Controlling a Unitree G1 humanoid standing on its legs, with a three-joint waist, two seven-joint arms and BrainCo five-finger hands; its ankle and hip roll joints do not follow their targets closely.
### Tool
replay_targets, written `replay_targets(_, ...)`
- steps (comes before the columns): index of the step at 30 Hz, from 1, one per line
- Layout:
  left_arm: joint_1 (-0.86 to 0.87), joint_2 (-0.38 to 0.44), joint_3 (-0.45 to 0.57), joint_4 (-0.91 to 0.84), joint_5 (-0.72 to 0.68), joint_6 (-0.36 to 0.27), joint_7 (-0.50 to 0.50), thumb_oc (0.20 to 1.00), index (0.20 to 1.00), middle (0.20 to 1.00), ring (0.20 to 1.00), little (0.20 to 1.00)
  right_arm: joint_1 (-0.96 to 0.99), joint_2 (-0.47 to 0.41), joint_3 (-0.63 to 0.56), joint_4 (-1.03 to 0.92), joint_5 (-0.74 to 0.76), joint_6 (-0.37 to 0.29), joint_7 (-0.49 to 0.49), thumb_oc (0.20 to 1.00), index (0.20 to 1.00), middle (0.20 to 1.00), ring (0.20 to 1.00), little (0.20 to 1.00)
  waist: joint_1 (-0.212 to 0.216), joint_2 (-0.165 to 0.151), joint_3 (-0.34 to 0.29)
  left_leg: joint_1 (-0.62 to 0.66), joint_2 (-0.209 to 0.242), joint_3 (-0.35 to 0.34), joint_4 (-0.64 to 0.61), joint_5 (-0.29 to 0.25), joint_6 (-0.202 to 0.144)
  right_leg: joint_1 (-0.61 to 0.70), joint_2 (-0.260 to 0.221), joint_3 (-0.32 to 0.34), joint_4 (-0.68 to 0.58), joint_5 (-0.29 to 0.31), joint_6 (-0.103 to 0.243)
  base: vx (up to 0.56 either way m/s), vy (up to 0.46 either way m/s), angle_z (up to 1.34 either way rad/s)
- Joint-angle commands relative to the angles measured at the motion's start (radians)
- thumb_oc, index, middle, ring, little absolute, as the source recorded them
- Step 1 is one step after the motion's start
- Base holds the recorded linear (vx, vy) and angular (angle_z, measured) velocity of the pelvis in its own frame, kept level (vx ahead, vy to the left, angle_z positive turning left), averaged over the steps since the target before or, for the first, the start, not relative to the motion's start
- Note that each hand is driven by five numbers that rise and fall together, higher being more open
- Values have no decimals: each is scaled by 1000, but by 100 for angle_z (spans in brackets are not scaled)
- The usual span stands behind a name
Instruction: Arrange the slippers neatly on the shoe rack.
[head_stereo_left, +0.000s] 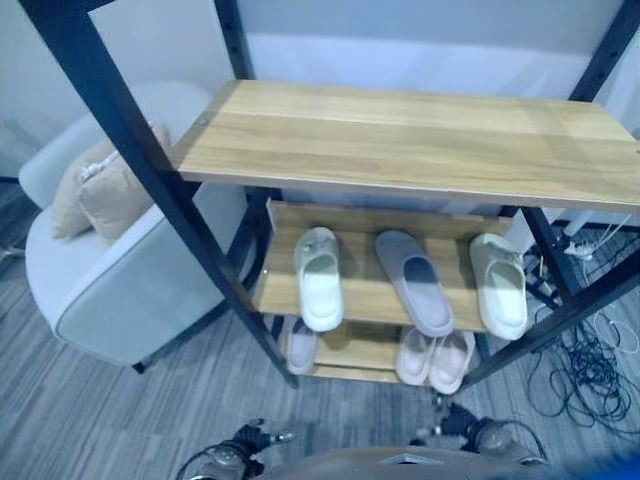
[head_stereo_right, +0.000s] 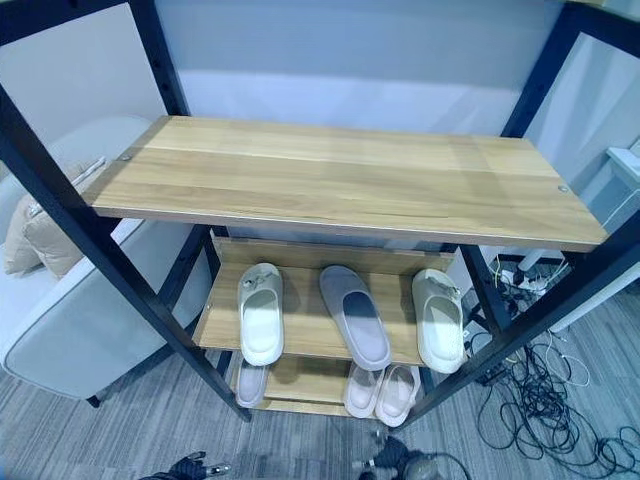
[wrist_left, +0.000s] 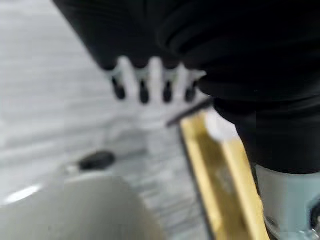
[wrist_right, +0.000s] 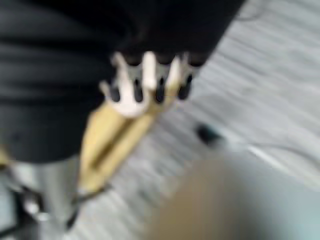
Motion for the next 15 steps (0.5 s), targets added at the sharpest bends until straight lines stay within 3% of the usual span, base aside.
replay_targets(1,-66,-22,33,59,6,-31,7,1000,1000,1000,1000,1000,-10,-8,121,-124,-34,-67,20,1000,1000,1000,1000,1000,-1,-26,0,-94,-34,-38,-6,85,-13,109,-29,36,55,-95,50,-5,-14,-4)
replay_targets(7,-72,-22,23,67,17,-37,22,1000,1000,1000,1000,1000,-60,7,195,-141,-78,-81,25,1000,1000,1000,1000,1000,11,-28,7,-97,-31,-40,-6,87,-16,111,-23,33,48,-96,47,-1,-1,-1)
replay_targets(15,-63,-26,26,72,16,-45,44,1000,1000,1000,1000,1000,-76,-28,290,-420,-37,-111,65,1000,1000,1000,1000,1000,19,-44,14,-105,-20,-36,-6,89,-21,110,-14,34,30,-94,48,0,0,0)
